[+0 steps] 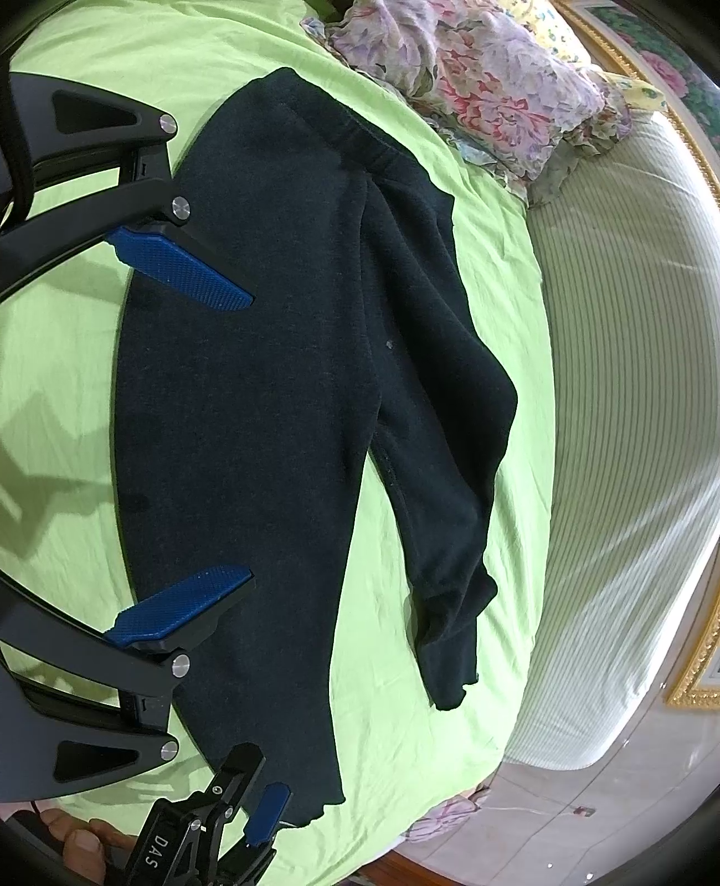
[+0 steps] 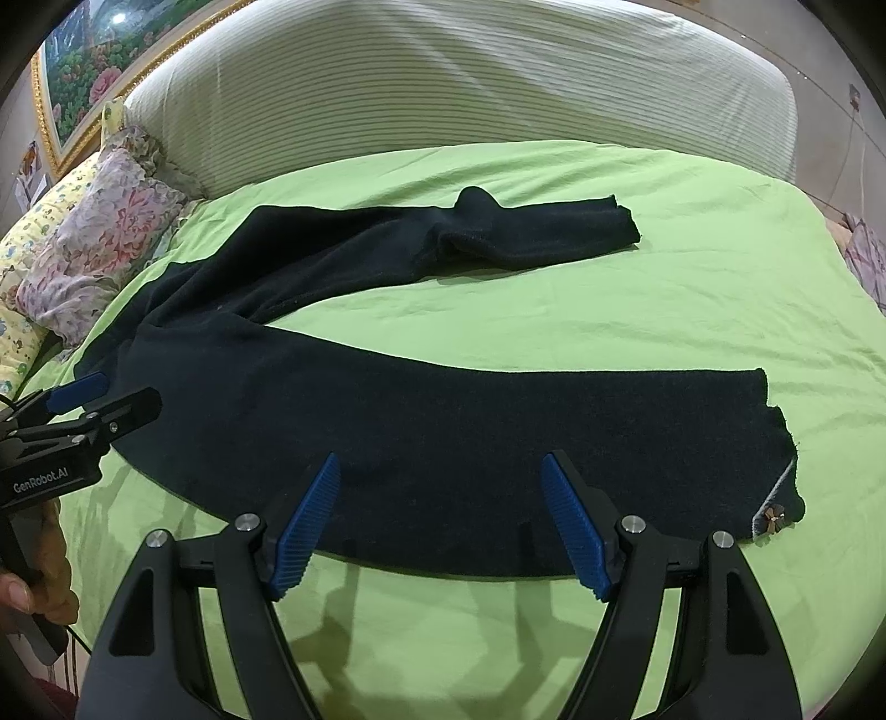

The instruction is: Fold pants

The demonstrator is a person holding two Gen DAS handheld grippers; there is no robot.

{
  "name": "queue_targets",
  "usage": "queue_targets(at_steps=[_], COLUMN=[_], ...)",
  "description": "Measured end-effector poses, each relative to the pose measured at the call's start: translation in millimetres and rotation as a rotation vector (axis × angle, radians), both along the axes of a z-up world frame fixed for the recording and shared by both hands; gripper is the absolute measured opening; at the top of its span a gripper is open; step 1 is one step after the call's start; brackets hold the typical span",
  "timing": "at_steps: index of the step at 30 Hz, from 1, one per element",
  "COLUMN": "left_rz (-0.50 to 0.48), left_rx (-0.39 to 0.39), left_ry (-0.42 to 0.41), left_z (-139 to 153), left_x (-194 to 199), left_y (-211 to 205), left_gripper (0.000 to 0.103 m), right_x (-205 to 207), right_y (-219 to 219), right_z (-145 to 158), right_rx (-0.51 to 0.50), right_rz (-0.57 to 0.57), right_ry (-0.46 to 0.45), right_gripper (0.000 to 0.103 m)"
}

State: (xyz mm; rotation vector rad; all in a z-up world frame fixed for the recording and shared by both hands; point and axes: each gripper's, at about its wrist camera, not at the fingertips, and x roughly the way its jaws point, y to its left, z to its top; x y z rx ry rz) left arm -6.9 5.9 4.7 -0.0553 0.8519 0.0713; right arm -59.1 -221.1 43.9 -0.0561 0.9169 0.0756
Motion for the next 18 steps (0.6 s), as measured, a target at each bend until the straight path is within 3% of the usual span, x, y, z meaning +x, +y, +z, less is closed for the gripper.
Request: queue_targets(at_steps=[18], left_rz=[-0.010], left_rx=[-0.026], left_ry=[0.020], left_z=[-5.0], left_x=[6.8], left_y=[6.1], left_gripper=[0.094], right_x=[6.6], right_y=[1.9], right_z=[1.0], right_rx=[0.019], right_rz=[-0.002], right_ry=[0.018], right_gripper=[0.076])
